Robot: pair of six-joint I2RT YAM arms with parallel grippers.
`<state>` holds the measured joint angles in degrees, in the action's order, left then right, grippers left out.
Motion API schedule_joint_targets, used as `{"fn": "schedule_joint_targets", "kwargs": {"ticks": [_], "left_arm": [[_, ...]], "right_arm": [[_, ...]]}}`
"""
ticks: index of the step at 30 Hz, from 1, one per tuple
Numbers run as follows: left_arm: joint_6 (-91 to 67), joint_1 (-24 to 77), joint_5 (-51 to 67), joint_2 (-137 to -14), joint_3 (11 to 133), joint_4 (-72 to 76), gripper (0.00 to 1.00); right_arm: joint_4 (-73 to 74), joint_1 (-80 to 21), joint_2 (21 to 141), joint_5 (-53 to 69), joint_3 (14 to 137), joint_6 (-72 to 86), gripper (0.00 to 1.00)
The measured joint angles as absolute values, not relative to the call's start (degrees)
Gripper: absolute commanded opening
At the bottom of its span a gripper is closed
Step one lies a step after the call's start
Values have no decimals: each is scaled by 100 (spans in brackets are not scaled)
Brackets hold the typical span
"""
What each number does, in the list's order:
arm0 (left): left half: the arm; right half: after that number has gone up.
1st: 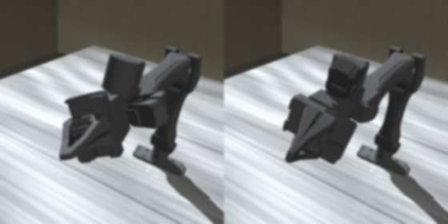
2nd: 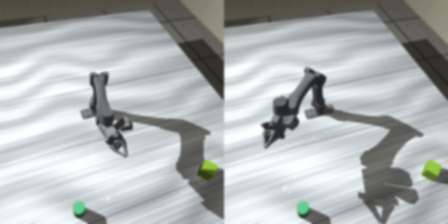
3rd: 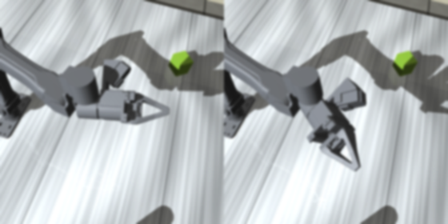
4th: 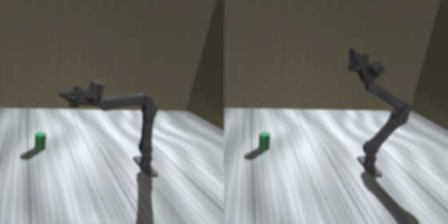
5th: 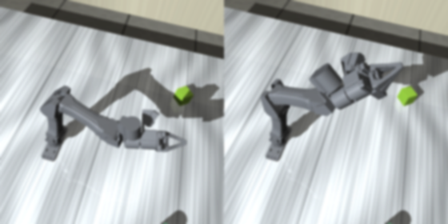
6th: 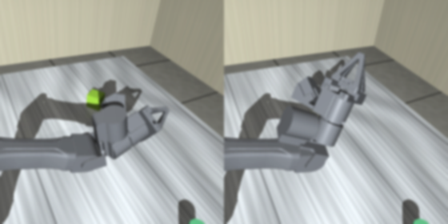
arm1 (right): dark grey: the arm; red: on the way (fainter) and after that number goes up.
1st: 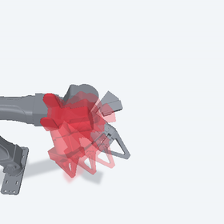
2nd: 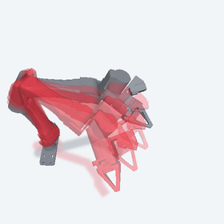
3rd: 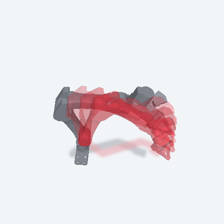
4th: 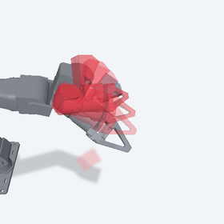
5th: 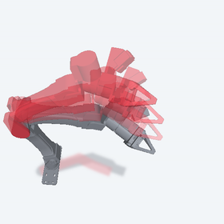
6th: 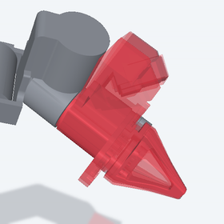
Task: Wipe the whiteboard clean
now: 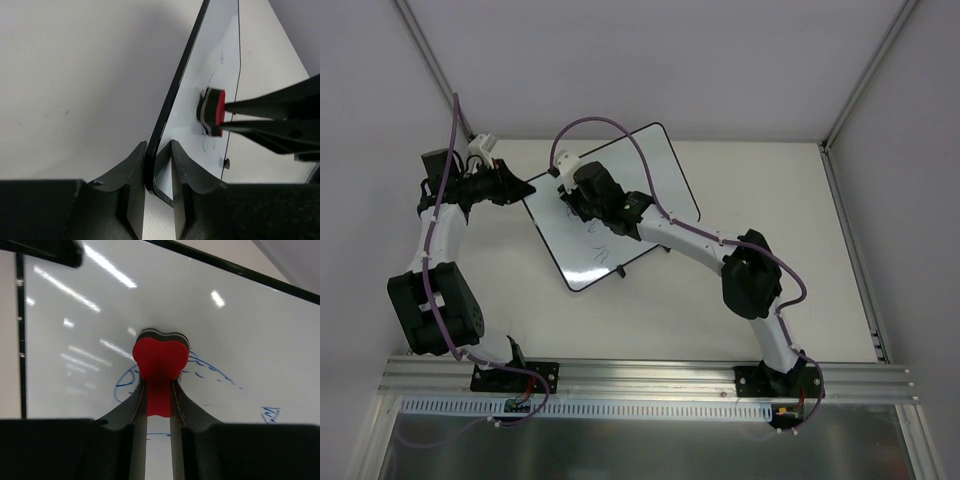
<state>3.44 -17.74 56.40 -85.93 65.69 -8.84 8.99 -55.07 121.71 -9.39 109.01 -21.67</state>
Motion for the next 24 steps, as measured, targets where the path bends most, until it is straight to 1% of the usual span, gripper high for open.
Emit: {"fn": "schedule_joint_targets", "kwargs": {"ticks": [5,12,15,24], "left_arm": [[366,-1763,5566,-8514,6469,-869,0],[373,-1761,5487,-8447,6370,-808,0],[373,-1758,5470,-8436,6320,-779,0],[373,-1717,5476,-8302,6169,-797,0]], "right_arm": [[871,-5778,12243,-869,10903,-2034,0],[810,-5693,12243,-1358,10871,-1796,0],[687,-5476,12121,-1566,10641,-1603,0],[338,-4307,11585,-2161,9441,-1227,0]]}}
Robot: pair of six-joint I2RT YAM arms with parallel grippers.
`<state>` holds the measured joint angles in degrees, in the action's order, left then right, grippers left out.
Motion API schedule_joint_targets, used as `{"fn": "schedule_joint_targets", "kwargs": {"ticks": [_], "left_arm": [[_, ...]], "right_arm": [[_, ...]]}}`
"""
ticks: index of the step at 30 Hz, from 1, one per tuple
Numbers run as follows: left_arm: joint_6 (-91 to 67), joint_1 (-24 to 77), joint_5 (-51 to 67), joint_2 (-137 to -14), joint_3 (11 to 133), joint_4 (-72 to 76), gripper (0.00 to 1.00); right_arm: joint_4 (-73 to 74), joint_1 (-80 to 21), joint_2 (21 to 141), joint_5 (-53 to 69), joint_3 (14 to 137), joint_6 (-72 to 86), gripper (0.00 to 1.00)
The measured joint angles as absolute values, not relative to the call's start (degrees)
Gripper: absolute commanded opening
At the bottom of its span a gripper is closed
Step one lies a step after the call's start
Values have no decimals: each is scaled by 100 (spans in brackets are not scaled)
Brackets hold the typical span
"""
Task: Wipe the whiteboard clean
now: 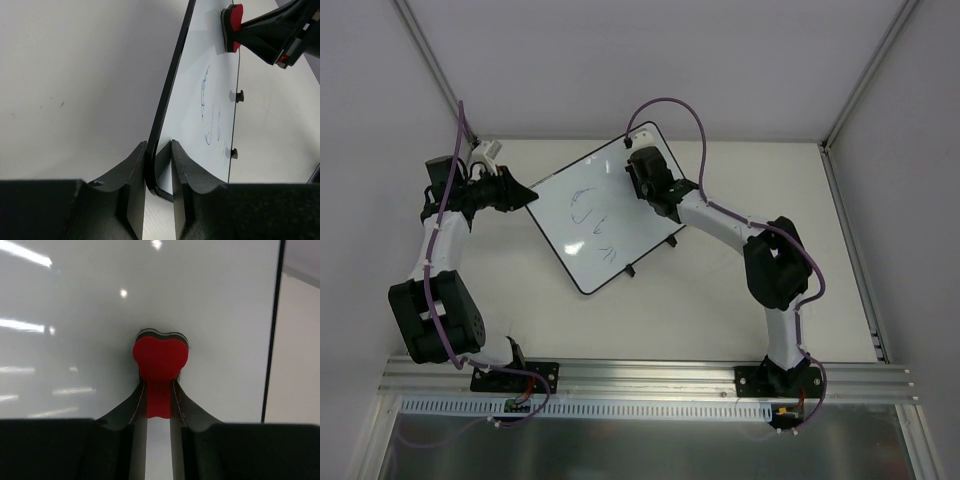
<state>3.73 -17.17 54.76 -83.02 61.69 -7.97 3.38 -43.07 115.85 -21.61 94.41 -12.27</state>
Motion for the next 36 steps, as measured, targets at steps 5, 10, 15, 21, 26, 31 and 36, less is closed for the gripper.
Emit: {"fn": "schedule_joint_targets", "kwargs": {"ticks": [5,10,15,21,26,31,36], "left_arm": [[386,-1682,5487,-8215,6117,-810,0],[412,-1684,5481,-8193,6097,-840,0],[458,-1684,5443,-8160,6025,-836,0],[539,-1653,5319,-8154,5996,-834,0],[550,-1608,5192,-8141,5994,-838,0],[565,-1586,5140,-8130,5992,-840,0],[582,-1564,5061,-8044,5944,-840,0]], "right_arm": [[327,-4187,11581,-2209,9354,-1264,0],[401,-4285,11594,-2128,9465,-1546,0],[565,-4611,11762,-1776,10007,-1809,0],[847,-5148,12186,-1457,10903,-2005,0],[1057,-5494,12490,-1356,11467,-2073,0],[1142,-5765,12623,-1347,11679,-2128,0],[1168,-5835,12626,-1503,11671,-2121,0]]}}
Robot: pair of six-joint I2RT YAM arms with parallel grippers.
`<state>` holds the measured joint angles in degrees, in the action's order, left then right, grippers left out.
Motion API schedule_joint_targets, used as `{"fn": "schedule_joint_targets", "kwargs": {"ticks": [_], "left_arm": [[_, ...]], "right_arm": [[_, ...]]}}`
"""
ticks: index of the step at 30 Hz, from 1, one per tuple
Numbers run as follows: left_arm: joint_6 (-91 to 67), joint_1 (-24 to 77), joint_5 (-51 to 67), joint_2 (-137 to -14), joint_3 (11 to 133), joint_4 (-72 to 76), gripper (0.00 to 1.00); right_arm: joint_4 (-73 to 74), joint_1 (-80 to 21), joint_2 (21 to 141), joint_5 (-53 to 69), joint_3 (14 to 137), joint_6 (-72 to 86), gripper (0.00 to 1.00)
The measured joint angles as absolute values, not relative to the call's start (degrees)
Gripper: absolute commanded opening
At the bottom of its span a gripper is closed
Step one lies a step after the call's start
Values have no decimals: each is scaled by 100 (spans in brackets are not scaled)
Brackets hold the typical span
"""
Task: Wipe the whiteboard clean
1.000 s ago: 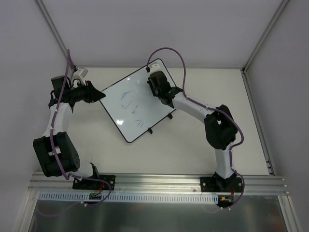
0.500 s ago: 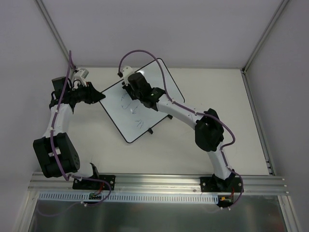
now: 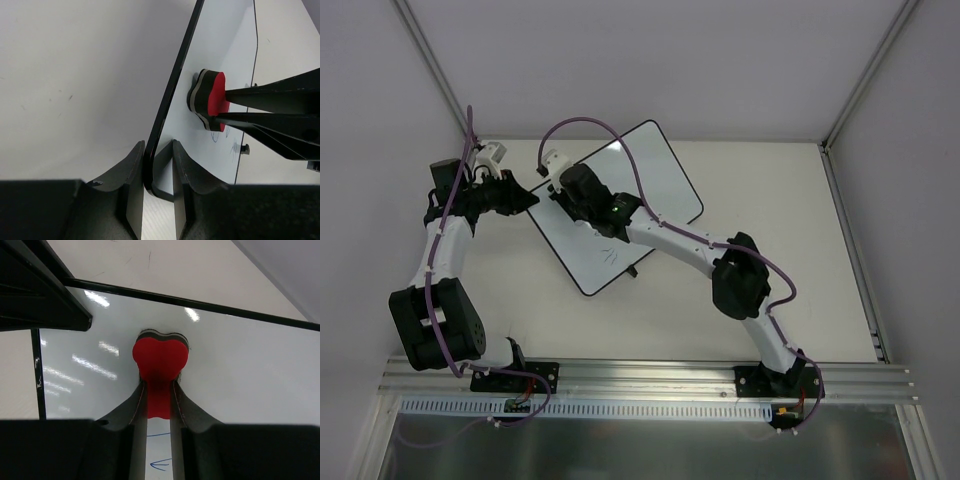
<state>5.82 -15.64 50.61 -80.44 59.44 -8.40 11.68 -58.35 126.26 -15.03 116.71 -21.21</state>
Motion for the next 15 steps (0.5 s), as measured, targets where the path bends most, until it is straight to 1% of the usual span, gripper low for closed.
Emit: {"fn": "schedule_joint_targets", "kwargs": {"ticks": [6,10,15], "left_arm": [[582,-1531,5002,-8042,5931,-829,0],[580,-1507,4980,-8042,5931,-803,0],[576,-1466,4974,-8023,5931,-784,0]], "right_arm": [[987,-5706,12346,-1706,11080,-1780,0],[1026,-5301,12042,-1844,10567,-1492,0],[1127,-4838,11935,-1920,10379,-1420,0]]}}
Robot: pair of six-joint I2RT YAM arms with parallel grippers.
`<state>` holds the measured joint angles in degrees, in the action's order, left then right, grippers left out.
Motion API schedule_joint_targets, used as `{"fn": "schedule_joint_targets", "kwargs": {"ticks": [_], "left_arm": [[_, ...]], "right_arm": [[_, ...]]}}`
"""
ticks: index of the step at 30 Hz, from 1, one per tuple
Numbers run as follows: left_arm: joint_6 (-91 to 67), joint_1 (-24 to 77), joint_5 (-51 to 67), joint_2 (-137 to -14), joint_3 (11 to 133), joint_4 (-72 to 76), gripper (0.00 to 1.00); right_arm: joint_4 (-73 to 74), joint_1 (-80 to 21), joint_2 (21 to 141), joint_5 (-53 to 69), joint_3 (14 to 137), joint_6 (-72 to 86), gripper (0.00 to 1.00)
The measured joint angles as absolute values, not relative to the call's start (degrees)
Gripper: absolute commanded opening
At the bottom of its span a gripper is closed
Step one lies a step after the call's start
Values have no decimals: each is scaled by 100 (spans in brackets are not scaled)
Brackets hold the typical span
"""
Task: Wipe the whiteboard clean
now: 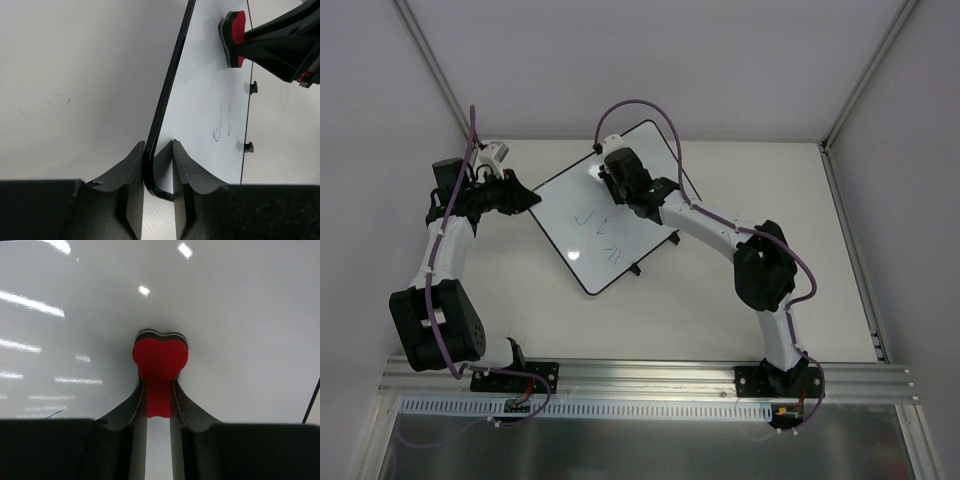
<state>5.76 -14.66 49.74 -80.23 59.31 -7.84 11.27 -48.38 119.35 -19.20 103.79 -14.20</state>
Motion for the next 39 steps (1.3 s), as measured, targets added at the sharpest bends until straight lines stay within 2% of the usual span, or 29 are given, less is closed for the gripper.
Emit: {"fn": "schedule_joint_targets", "kwargs": {"ticks": [7,22,31,39], "left_arm": [[576,-1457,4934,-8012,5931,-823,0],[582,-1457,4893,-8012,5931,-845,0],[587,-1457,4853,-8014,5911,-812,0],[582,-1433,4849,-8012,5909,-794,0]], "right_arm": [[1232,-5035,11981,-1918,10479,-1662,0],[1264,-6241,12125,-1107,10506,-1673,0],[1026,-5889,11867,-1066,10025,-1225,0],[685,-4974,11445,-1695,9292,-1068,0]]}}
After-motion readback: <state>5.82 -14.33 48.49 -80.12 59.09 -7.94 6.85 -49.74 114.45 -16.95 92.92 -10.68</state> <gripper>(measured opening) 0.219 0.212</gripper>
